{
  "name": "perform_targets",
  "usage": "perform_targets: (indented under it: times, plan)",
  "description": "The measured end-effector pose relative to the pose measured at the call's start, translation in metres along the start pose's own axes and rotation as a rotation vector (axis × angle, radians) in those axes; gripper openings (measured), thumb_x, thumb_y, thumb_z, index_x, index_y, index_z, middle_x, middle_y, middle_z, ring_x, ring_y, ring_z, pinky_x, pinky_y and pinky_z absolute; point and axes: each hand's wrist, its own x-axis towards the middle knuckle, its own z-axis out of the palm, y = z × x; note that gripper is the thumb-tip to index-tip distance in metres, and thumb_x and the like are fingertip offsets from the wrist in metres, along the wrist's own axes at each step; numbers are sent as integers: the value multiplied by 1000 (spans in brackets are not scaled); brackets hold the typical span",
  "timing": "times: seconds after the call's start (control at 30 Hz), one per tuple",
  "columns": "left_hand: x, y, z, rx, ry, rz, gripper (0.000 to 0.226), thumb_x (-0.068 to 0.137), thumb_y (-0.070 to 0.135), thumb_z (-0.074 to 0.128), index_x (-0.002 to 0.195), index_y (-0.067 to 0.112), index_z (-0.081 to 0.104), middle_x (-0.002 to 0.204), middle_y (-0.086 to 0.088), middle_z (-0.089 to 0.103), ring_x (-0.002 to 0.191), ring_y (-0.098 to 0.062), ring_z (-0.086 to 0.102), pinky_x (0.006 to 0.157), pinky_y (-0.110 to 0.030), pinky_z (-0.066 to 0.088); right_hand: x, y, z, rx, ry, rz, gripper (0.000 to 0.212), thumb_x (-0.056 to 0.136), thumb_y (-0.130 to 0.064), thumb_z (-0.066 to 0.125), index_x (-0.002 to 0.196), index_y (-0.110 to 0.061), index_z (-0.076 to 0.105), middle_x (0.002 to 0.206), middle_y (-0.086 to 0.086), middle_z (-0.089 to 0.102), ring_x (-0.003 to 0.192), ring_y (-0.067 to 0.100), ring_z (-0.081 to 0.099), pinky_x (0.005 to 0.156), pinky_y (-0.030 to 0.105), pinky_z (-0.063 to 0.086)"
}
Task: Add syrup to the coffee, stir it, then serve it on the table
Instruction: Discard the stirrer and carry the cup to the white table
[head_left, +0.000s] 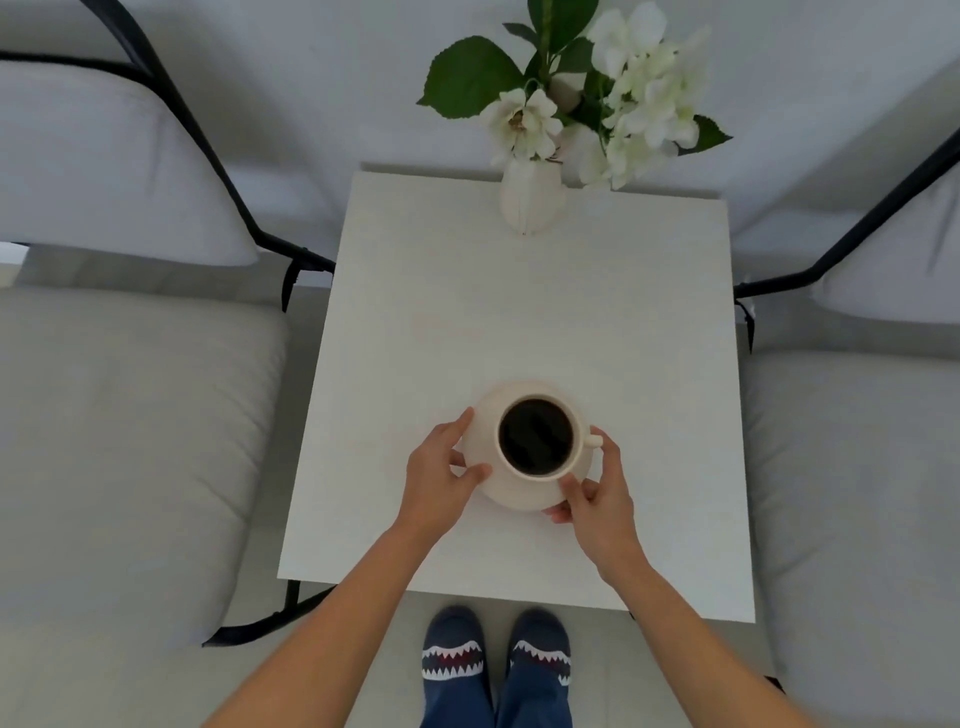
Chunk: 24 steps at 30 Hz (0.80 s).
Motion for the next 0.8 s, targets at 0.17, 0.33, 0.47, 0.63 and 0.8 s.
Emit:
perform_targets:
  times: [0.17,0.33,0.47,0.63,0.8]
  plan:
    - [10,-8,10,6,17,-10,73,87,4,78,151,15,45,132,-9,61,103,-17,60,95,-39,57,15,10,2,-45,-1,-6,60,100,-10,53,147,-34,27,74,14,73,56,12,69,64,24,59]
    - [18,-5,10,66,12,-1,75,84,4,80,151,12,46,133,-10,59,105,-17,58,98,-42,56,18,4,1,-77,3,1,59,100,-8,52,147,-33,28,73,24,72,54,17,66,53,13,54]
    - [21,-3,10,140,9,6,77,83,7,82,151,11,46,133,-10,58,108,-22,62,98,-34,54,16,-2,1,-96,-2,7,59,100,-5,50,147,-31,28,71,26,70,48,13,63,49,13,51]
    - [21,2,10,309,23,28,76,84,14,82,152,14,46,132,-7,58,107,-24,65,96,-31,51,18,-2,1,-126,7,-3,60,98,-3,51,147,-31,29,65,22,69,40,6,60,45,16,51]
    - [20,6,11,427,44,13,73,88,21,79,152,17,44,137,-5,56,113,-27,66,97,-41,56,20,-4,2,-160,3,-3,60,99,-6,50,147,-33,27,71,12,68,49,17,65,44,19,52]
